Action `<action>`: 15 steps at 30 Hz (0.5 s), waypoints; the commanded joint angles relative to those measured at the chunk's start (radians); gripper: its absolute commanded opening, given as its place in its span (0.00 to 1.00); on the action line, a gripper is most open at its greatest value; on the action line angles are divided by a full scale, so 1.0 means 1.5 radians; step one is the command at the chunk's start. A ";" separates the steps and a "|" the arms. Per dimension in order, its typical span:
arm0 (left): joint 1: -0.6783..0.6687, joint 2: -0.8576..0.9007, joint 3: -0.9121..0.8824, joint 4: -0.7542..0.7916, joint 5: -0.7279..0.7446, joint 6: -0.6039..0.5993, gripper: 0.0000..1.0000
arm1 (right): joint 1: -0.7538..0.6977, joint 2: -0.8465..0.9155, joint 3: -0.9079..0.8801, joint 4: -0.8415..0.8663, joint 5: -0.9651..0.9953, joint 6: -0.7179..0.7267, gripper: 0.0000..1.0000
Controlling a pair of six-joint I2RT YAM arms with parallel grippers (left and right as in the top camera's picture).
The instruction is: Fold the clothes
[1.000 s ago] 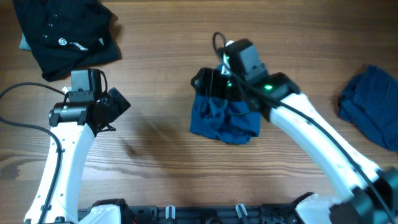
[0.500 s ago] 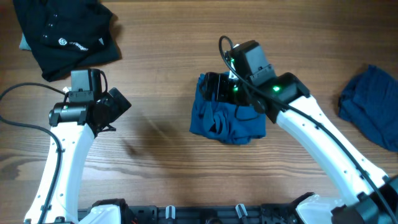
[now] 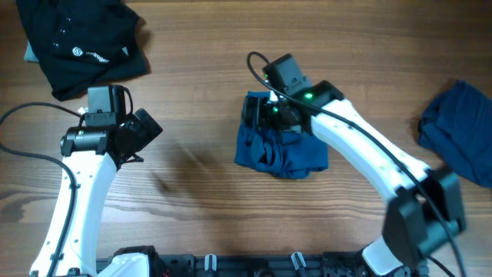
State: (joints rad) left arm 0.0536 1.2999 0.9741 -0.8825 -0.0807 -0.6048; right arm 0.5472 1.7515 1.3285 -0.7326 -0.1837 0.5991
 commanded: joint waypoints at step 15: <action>0.004 0.005 -0.005 0.009 0.006 -0.006 1.00 | 0.112 0.084 0.003 0.078 0.050 -0.030 0.91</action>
State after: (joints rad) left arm 0.0536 1.2999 0.9741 -0.8726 -0.0795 -0.6048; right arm 0.6827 1.8641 1.3285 -0.6270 -0.1654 0.5812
